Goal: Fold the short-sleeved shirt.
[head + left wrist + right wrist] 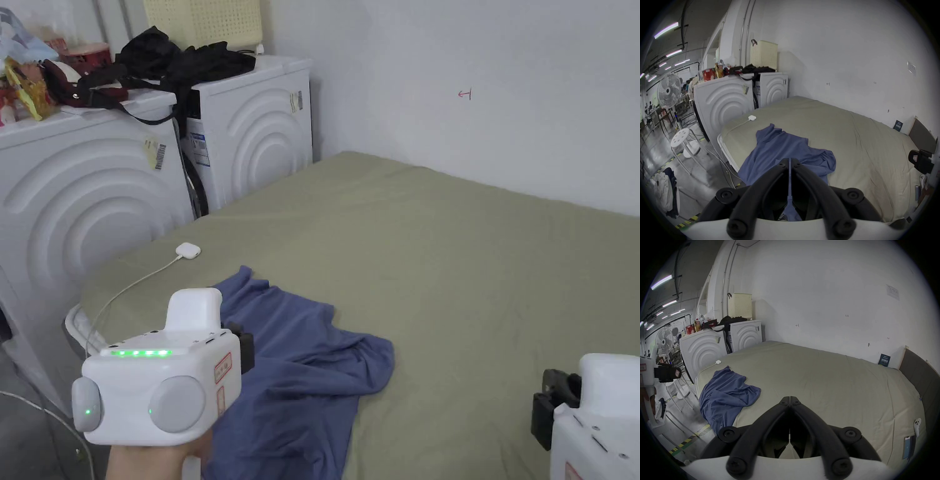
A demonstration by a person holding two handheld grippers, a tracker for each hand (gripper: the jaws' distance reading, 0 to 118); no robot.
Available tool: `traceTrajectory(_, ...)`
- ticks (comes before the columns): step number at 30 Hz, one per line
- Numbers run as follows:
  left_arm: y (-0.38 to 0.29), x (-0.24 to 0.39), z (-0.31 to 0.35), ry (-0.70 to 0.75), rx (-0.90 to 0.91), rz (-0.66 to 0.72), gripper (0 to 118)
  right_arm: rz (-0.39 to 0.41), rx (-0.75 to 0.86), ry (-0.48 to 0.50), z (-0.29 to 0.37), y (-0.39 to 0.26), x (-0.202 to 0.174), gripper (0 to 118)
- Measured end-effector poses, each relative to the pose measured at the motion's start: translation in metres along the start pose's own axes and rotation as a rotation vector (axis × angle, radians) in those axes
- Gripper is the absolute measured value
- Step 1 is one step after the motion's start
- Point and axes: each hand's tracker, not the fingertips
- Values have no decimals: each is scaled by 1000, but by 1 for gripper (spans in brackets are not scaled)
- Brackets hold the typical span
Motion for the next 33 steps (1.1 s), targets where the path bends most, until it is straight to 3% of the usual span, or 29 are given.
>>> traceTrajectory(4, -7, -10, -45, -33, -108, 53, 2, 11, -42, -3, -7, -5, -2, 0)
traceTrajectory(5, -9, -12, -57, -29, -133, 52, 6, 10, -53, -3, -10, -9, -1, 0)
traceTrajectory(6, -9, -8, -62, -26, -157, 42, 18, 9, -62, -3, -13, -12, -1, 0)
traceTrajectory(8, -13, -8, -89, -36, -243, 25, 103, 6, -94, 2, -24, -22, 1, 0)
traceTrajectory(9, -18, -10, -102, -28, -318, 4, 118, 4, -109, 2, -28, -25, 1, 0)
traceTrajectory(10, -36, -14, -132, -48, -250, 15, 116, 1, -118, 4, -31, -28, 2, 0)
traceTrajectory(13, -72, -20, -194, 52, -372, -53, 118, 5, -146, 2, -39, -37, 3, 0)
traceTrajectory(15, -46, -15, -180, 70, -426, -93, 118, 13, -165, -6, -45, -43, 5, 0)
traceTrajectory(19, -58, -25, -220, 88, -532, -135, 112, 4, -208, -13, -57, -53, 10, 0)
traceTrajectory(21, -63, -29, -220, -1, -528, -73, 112, 1, -220, -19, -60, -58, 11, 0)
traceTrajectory(24, -58, -38, -216, -17, -526, -60, 83, -15, -230, -17, -61, -61, 11, 0)
traceTrajectory(25, -58, -37, -209, -33, -533, -54, 64, -16, -235, -9, -62, -63, 10, 0)
traceTrajectory(26, -52, -33, -202, -36, -522, -63, 26, -16, -239, -6, -63, -64, 9, 0)
traceTrajectory(27, -52, -34, -195, -42, -503, -65, 6, -16, -242, -5, -63, -65, 8, 0)
traceTrajectory(33, -46, -28, -186, -22, -477, -61, 6, -13, -228, 20, -46, -64, 6, 0)
